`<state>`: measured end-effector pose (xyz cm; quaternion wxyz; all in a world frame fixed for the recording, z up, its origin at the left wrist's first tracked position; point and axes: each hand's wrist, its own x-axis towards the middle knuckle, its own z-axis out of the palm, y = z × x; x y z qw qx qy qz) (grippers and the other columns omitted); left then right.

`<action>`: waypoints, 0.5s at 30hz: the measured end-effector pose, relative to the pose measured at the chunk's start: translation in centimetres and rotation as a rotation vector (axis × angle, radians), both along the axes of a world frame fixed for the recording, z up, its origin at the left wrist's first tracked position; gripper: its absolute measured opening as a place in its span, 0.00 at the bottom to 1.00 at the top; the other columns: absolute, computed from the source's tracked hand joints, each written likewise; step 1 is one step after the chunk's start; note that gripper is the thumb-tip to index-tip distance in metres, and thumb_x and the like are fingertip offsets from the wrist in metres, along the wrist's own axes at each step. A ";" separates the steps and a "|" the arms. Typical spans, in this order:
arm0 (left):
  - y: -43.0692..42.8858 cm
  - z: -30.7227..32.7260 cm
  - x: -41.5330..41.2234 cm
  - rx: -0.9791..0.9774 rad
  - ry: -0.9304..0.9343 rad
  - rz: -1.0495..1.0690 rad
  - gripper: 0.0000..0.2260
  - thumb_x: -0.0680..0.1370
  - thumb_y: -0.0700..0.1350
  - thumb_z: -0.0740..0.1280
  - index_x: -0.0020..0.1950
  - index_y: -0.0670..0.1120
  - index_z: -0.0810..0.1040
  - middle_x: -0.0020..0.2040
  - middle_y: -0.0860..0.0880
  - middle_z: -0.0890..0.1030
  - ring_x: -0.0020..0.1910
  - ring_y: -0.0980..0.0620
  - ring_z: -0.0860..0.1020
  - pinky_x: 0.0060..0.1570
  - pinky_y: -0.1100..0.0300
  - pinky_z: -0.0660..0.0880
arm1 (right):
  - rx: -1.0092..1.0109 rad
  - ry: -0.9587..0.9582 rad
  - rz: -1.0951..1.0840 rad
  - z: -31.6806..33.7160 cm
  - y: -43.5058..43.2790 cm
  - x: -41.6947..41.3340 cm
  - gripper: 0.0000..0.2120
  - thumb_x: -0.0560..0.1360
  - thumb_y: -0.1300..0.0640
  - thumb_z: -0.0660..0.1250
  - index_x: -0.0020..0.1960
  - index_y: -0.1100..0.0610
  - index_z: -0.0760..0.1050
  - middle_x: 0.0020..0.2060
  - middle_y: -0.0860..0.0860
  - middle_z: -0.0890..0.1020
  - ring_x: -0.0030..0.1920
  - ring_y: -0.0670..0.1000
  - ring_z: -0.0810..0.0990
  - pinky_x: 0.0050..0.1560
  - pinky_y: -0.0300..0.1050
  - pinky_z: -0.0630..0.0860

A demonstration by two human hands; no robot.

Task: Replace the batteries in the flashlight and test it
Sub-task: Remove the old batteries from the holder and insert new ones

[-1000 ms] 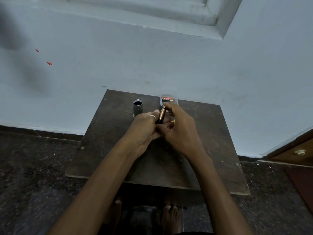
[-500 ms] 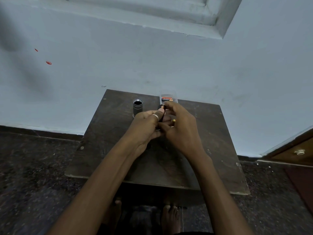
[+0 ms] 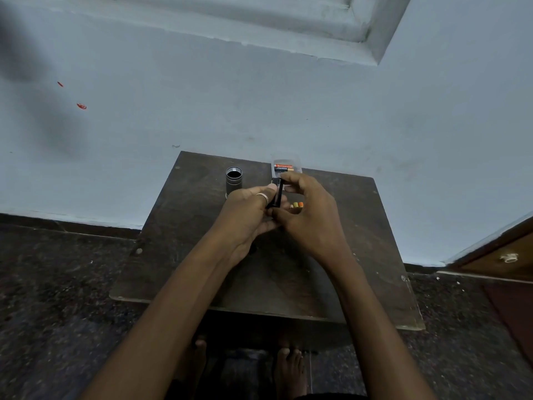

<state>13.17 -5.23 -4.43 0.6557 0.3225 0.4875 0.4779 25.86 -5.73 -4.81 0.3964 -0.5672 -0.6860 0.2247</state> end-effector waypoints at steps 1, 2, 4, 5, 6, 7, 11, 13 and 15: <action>0.0 0.0 0.0 -0.004 -0.008 0.001 0.10 0.82 0.43 0.62 0.53 0.38 0.81 0.44 0.44 0.84 0.43 0.52 0.83 0.40 0.59 0.81 | -0.011 0.007 -0.001 0.1 0.0 0.0 0.30 0.69 0.63 0.77 0.69 0.55 0.74 0.58 0.42 0.76 0.59 0.39 0.75 0.57 0.29 0.75; -0.1 0.0 -0.1 -0.011 -0.016 0.003 0.10 0.83 0.42 0.62 0.53 0.38 0.81 0.45 0.44 0.84 0.43 0.52 0.83 0.40 0.59 0.82 | -0.023 0.015 0.003 0.2 0.0 0.0 0.30 0.69 0.63 0.77 0.69 0.55 0.74 0.58 0.42 0.77 0.59 0.39 0.75 0.57 0.30 0.75; -0.1 0.0 -0.1 -0.025 -0.029 0.006 0.11 0.83 0.42 0.61 0.52 0.39 0.81 0.46 0.43 0.84 0.43 0.52 0.84 0.41 0.59 0.82 | -0.077 0.021 0.036 0.6 0.0 0.2 0.31 0.68 0.63 0.78 0.70 0.55 0.73 0.59 0.44 0.78 0.60 0.41 0.75 0.57 0.32 0.75; 0.0 -0.1 -0.1 -0.030 -0.035 0.010 0.11 0.83 0.42 0.61 0.51 0.39 0.81 0.46 0.43 0.84 0.43 0.53 0.84 0.42 0.58 0.82 | -0.120 0.023 0.062 0.8 0.1 0.5 0.32 0.68 0.61 0.78 0.70 0.55 0.73 0.61 0.44 0.78 0.61 0.41 0.75 0.58 0.34 0.74; 0.0 -0.1 -0.1 -0.038 -0.045 0.017 0.12 0.83 0.42 0.60 0.50 0.39 0.81 0.45 0.42 0.83 0.42 0.53 0.84 0.43 0.58 0.82 | -0.160 0.033 0.081 1.0 0.2 0.9 0.32 0.69 0.60 0.79 0.70 0.54 0.72 0.63 0.45 0.79 0.62 0.42 0.76 0.60 0.36 0.75; 0.0 -0.1 -0.1 -0.049 -0.062 0.025 0.12 0.84 0.42 0.60 0.49 0.38 0.80 0.44 0.42 0.83 0.41 0.53 0.84 0.44 0.57 0.82 | -0.183 0.051 0.084 1.1 0.4 1.3 0.30 0.70 0.59 0.78 0.70 0.54 0.73 0.63 0.45 0.79 0.62 0.42 0.77 0.61 0.39 0.76; 0.1 -0.1 0.0 -0.114 -0.104 0.065 0.10 0.83 0.41 0.61 0.48 0.37 0.78 0.47 0.40 0.83 0.44 0.50 0.84 0.47 0.56 0.83 | -0.096 -0.066 -0.069 1.4 3.0 2.4 0.14 0.76 0.62 0.68 0.62 0.56 0.81 0.57 0.49 0.85 0.55 0.45 0.81 0.59 0.38 0.76; 0.2 -0.1 0.0 -0.130 -0.104 0.071 0.10 0.83 0.41 0.61 0.48 0.37 0.78 0.47 0.40 0.83 0.44 0.49 0.84 0.46 0.56 0.83 | -0.037 -0.232 -0.100 1.2 5.5 2.1 0.12 0.77 0.63 0.66 0.57 0.57 0.83 0.53 0.51 0.86 0.54 0.49 0.83 0.55 0.38 0.75; 0.3 0.0 -0.1 -0.145 -0.108 0.073 0.09 0.83 0.41 0.61 0.48 0.38 0.78 0.47 0.40 0.83 0.44 0.49 0.84 0.46 0.56 0.83 | -0.022 -0.373 -0.059 0.9 8.0 1.5 0.13 0.75 0.64 0.64 0.56 0.57 0.84 0.53 0.54 0.87 0.54 0.55 0.83 0.55 0.46 0.78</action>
